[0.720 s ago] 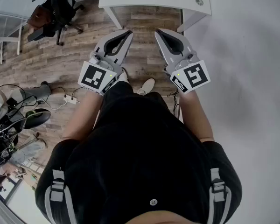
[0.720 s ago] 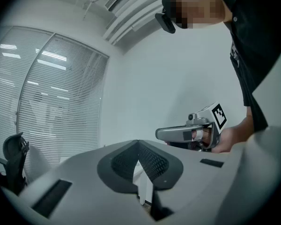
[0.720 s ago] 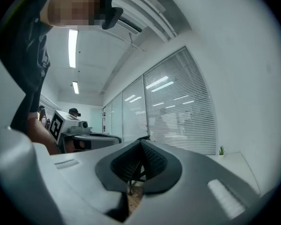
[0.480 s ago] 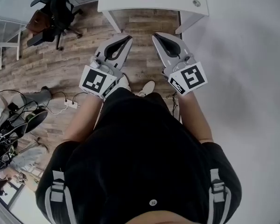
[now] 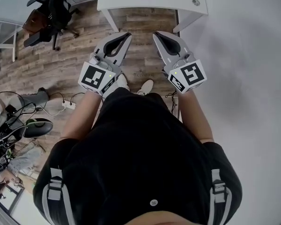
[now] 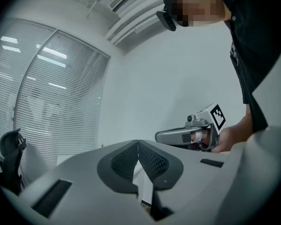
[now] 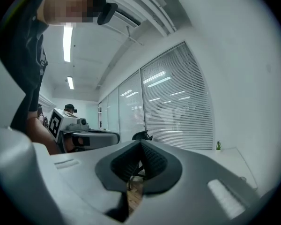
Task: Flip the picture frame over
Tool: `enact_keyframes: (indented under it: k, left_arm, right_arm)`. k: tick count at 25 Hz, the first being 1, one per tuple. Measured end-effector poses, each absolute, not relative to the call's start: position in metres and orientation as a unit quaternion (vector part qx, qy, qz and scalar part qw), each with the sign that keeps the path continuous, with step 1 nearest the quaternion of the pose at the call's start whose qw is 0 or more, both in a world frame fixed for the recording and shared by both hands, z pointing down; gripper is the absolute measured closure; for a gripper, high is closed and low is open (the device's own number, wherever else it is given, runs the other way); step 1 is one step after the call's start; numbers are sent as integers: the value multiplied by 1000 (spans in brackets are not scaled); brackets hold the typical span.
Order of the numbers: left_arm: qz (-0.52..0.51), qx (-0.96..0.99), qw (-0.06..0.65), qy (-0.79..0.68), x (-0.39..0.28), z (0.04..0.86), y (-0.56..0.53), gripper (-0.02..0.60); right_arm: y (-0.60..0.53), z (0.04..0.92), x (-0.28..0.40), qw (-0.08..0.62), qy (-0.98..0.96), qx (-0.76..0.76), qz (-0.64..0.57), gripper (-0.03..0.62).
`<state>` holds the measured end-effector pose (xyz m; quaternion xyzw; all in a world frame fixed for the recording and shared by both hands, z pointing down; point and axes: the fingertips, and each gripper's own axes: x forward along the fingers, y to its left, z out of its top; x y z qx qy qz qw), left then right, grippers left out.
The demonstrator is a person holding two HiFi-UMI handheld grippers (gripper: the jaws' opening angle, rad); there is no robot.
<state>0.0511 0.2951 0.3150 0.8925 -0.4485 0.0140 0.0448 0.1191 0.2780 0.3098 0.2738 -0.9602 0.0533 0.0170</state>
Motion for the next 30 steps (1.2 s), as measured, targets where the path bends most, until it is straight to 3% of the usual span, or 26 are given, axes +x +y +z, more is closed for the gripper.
enact_keyframes:
  k: [12,16,25,30]
  left_arm:
    - [21,893,49,-447,40,317,293,570]
    - [28,894,53,-443,38,320,295,527]
    - [30,891,60,-449,29,327,298,332]
    - [21,885,59,-462,20,325,296,265]
  right_arm:
    - [279,312,109,28,-960,274,58,583]
    - [281,314,107,30,-959,275,57,578]
    - [283,316,102,30,-960,270,63,374]
    - [282,318,99,30,-961,266,65,275]
